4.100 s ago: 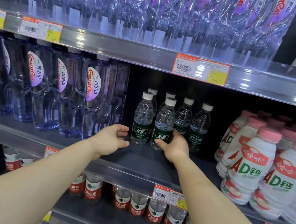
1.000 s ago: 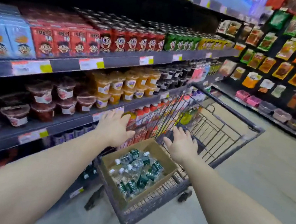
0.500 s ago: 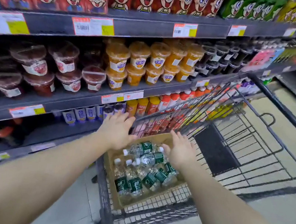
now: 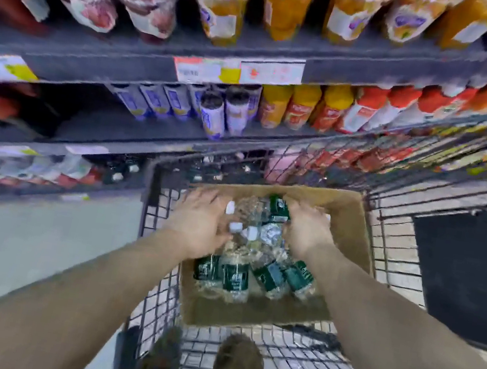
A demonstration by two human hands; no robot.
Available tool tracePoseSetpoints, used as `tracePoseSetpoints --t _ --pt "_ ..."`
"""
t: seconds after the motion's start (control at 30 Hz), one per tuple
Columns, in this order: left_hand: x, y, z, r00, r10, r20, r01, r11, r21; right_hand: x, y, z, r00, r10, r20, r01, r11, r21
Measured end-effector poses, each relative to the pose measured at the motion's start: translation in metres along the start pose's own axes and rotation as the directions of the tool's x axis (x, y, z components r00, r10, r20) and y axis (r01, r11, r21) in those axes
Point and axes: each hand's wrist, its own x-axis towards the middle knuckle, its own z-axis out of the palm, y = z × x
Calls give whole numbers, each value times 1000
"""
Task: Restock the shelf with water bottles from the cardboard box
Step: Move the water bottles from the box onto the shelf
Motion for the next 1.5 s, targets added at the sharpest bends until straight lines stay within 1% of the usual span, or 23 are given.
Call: tracePoseSetpoints --t 0.1,0.23,0.4,0.47,0.53,0.6,0.63,0.67,0.7,0.77,0.8,0.83,0.87,0.9,0.97,1.0,1.1,1.17,1.23,1.3,1.37,1.43,1.5 --pt "9 3 25 999 -31 -9 30 999 -38 25 4 17 998 -55 39 57 996 -62" --pt "9 5 41 999 -52 -8 51 996 -66 44 8 42 990 -97 -103 74 976 -206" --pt "2 7 46 998 -56 -19 54 995 -78 53 -5 40 985 -103 -139 70 972 -224" --pt "-3 10 44 999 -52 -6 52 995 -80 51 -5 38 985 -101 -138 76 982 -171" --pt "-5 11 43 998 -64 18 65 991 -113 43 0 35 985 -95 -148 86 994 -67" --pt "-6 12 41 993 -101 54 110 976 -187 30 4 31 986 -36 -163 59 988 142" --pt "-6 13 39 988 -130 84 148 952 -268 21 3 30 986 -6 -166 51 962 270" --pt "-6 17 36 981 -153 115 187 896 -403 11 0 29 985 14 -175 55 921 386" --pt "-6 21 33 974 -169 153 226 792 -567 2 -5 31 982 17 -187 73 882 466" --pt "-8 28 27 961 -160 227 276 480 -832 -13 -14 34 981 -58 -185 150 831 536" --pt "-8 29 27 959 -154 238 278 353 -893 -17 -14 35 982 -122 -144 182 807 562" --pt "-8 25 29 958 -156 242 278 280 -919 -16 -10 37 980 -189 -69 193 791 581" --pt "-9 22 31 958 -150 246 277 240 -930 -13 -2 37 971 -239 9 192 801 567" --pt "-9 15 37 954 -152 257 288 237 -928 -5 10 41 967 -246 58 184 844 504" --pt "-10 5 47 937 -185 295 337 264 -904 16 35 52 983 -160 90 129 952 277" --pt "-12 0 53 932 -196 305 350 267 -898 26 44 58 988 -109 107 90 982 163" --pt "-19 -8 68 930 -183 317 360 291 -887 45 52 75 985 -69 157 74 997 -27" --pt "-25 -8 71 929 -196 316 361 278 -890 46 47 80 992 -68 104 79 992 -102" --pt "-32 -8 69 931 -205 302 349 259 -901 41 46 79 997 -41 72 49 992 -120" --pt "-41 -9 62 935 -206 290 337 250 -908 30 48 71 994 -4 110 7 1000 -25" --pt "-53 -8 47 940 -212 269 317 239 -918 10 47 53 977 -17 214 -24 981 191" --pt "-67 -8 30 945 -219 244 292 220 -931 -14 40 31 951 -111 288 -26 901 434" --pt "-84 -10 10 956 -192 221 261 212 -942 -37 21 3 935 -199 294 -5 820 572"
